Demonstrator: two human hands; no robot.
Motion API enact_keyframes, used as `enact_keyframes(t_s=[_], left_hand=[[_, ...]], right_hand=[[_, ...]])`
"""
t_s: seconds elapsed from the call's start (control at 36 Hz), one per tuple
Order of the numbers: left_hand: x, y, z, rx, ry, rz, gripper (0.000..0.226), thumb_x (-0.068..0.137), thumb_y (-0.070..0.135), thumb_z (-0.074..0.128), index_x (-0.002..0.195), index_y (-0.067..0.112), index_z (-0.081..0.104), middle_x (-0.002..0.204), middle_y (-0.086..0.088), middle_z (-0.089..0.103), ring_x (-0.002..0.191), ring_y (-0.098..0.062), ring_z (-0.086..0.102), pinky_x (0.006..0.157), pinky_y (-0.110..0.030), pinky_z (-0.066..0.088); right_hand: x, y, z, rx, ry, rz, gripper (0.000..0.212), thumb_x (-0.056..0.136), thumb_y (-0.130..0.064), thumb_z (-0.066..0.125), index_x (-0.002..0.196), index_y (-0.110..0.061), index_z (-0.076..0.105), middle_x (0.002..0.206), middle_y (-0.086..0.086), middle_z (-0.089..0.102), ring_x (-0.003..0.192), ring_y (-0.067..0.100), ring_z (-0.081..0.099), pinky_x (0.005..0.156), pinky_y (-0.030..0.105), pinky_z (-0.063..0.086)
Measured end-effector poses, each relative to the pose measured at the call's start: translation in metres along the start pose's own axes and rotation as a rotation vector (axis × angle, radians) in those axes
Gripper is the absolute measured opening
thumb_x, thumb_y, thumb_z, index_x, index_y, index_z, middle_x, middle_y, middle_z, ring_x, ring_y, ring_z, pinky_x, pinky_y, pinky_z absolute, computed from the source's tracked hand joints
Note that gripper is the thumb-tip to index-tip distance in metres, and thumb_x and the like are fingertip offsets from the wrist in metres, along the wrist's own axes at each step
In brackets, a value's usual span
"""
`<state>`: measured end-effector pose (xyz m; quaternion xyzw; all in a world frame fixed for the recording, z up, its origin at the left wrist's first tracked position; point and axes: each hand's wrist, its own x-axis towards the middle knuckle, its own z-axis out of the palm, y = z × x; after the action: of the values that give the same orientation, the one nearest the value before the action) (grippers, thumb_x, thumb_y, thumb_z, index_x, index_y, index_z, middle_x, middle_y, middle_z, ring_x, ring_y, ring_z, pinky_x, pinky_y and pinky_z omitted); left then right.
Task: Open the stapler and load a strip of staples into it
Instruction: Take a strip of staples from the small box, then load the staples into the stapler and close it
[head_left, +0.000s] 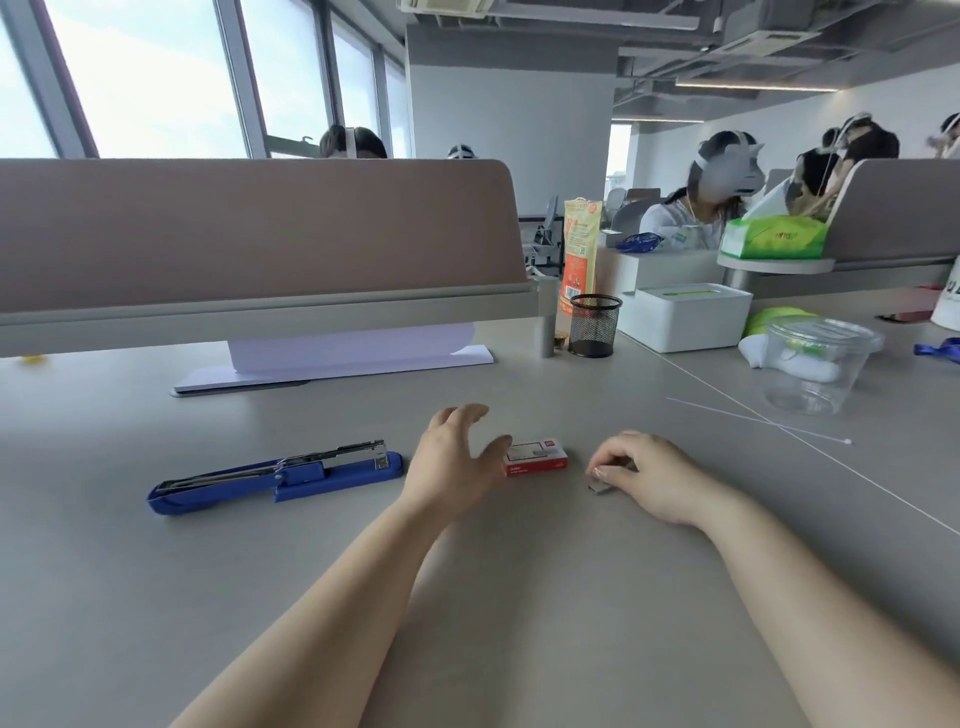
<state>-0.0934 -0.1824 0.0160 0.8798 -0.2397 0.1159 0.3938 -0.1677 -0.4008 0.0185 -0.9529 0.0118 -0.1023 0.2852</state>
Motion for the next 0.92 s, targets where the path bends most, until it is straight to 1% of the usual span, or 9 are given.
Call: enact_keyframes(t_s=[0.14, 0.25, 0.33, 0.42, 0.5, 0.56, 0.64, 0.78, 0.92], left_hand=[[-0.039, -0.018, -0.043, 0.198, 0.013, 0.124, 0.043, 0.086, 0.038, 0.059, 0.126, 0.026, 0.052, 0.129, 0.004, 0.05, 0.114, -0.019, 0.051, 0.095, -0.03, 0.04], [-0.07, -0.048, -0.079, 0.254, 0.115, 0.097, 0.036, 0.083, 0.034, 0.064, 0.119, 0.027, 0.058, 0.124, 0.006, 0.056, 0.114, -0.017, 0.052, 0.093, -0.027, 0.039], [-0.081, -0.061, -0.088, 0.222, 0.133, -0.008, 0.036, 0.082, 0.031, 0.065, 0.117, 0.025, 0.059, 0.124, 0.001, 0.056, 0.117, -0.023, 0.051, 0.096, -0.032, 0.04], [-0.079, -0.058, -0.083, 0.197, 0.105, -0.051, 0.037, 0.084, 0.033, 0.063, 0.12, 0.023, 0.057, 0.126, 0.0, 0.054, 0.119, -0.023, 0.049, 0.099, -0.034, 0.04], [-0.076, -0.054, -0.075, 0.244, 0.013, 0.033, 0.04, 0.084, 0.037, 0.061, 0.122, 0.025, 0.055, 0.128, 0.002, 0.053, 0.121, -0.021, 0.048, 0.099, -0.031, 0.038], [-0.077, -0.053, -0.072, 0.286, -0.054, 0.072, 0.042, 0.083, 0.04, 0.058, 0.123, 0.026, 0.054, 0.129, 0.002, 0.053, 0.122, -0.021, 0.046, 0.1, -0.031, 0.037], [-0.078, -0.053, -0.073, 0.3, -0.086, 0.057, 0.042, 0.084, 0.04, 0.06, 0.123, 0.027, 0.053, 0.13, 0.002, 0.052, 0.123, -0.021, 0.046, 0.102, -0.033, 0.038], [-0.078, -0.051, -0.073, 0.312, -0.106, 0.041, 0.041, 0.085, 0.042, 0.058, 0.123, 0.028, 0.053, 0.131, 0.002, 0.051, 0.122, -0.02, 0.046, 0.1, -0.032, 0.039], [-0.077, -0.052, -0.073, 0.301, -0.11, 0.037, 0.041, 0.085, 0.042, 0.059, 0.123, 0.027, 0.054, 0.129, 0.002, 0.052, 0.12, -0.019, 0.048, 0.098, -0.032, 0.04]], right_hand=[[-0.003, -0.008, 0.002, 0.04, -0.067, -0.024, 0.012, 0.089, -0.019, 0.056, 0.084, -0.025, 0.065, 0.089, -0.005, 0.058, 0.08, 0.014, 0.058, 0.081, 0.029, 0.046], [-0.009, -0.006, -0.009, 0.143, -0.132, 0.023, 0.008, 0.085, -0.027, 0.063, 0.09, -0.028, 0.068, 0.093, -0.011, 0.069, 0.09, 0.007, 0.063, 0.083, 0.023, 0.045], [-0.013, -0.004, -0.017, 0.217, -0.222, 0.056, 0.024, 0.071, -0.037, 0.073, 0.094, -0.033, 0.068, 0.096, -0.011, 0.072, 0.091, 0.004, 0.064, 0.091, 0.024, 0.044], [-0.016, -0.001, -0.021, 0.198, -0.279, 0.088, 0.044, 0.062, -0.038, 0.079, 0.104, -0.032, 0.066, 0.108, -0.01, 0.068, 0.103, 0.001, 0.061, 0.097, 0.022, 0.041], [-0.015, 0.005, -0.022, 0.201, -0.293, 0.079, 0.039, 0.064, -0.031, 0.081, 0.101, -0.031, 0.068, 0.112, -0.008, 0.067, 0.103, 0.003, 0.062, 0.102, 0.027, 0.042], [-0.013, 0.007, -0.022, 0.177, -0.305, 0.049, 0.03, 0.072, -0.017, 0.076, 0.099, -0.029, 0.068, 0.113, -0.01, 0.064, 0.101, -0.001, 0.061, 0.1, 0.023, 0.041], [-0.009, 0.008, -0.02, 0.15, -0.286, 0.011, 0.024, 0.075, -0.013, 0.074, 0.094, -0.028, 0.07, 0.109, -0.01, 0.065, 0.099, -0.004, 0.06, 0.095, 0.017, 0.042], [-0.009, 0.005, -0.012, 0.167, -0.185, -0.011, 0.014, 0.075, -0.012, 0.074, 0.083, -0.023, 0.071, 0.093, -0.003, 0.069, 0.089, 0.011, 0.065, 0.074, 0.004, 0.044], [-0.01, 0.0, -0.009, 0.156, -0.158, -0.02, 0.013, 0.075, -0.01, 0.073, 0.08, -0.022, 0.07, 0.088, 0.001, 0.071, 0.083, 0.013, 0.064, 0.071, 0.01, 0.046]])
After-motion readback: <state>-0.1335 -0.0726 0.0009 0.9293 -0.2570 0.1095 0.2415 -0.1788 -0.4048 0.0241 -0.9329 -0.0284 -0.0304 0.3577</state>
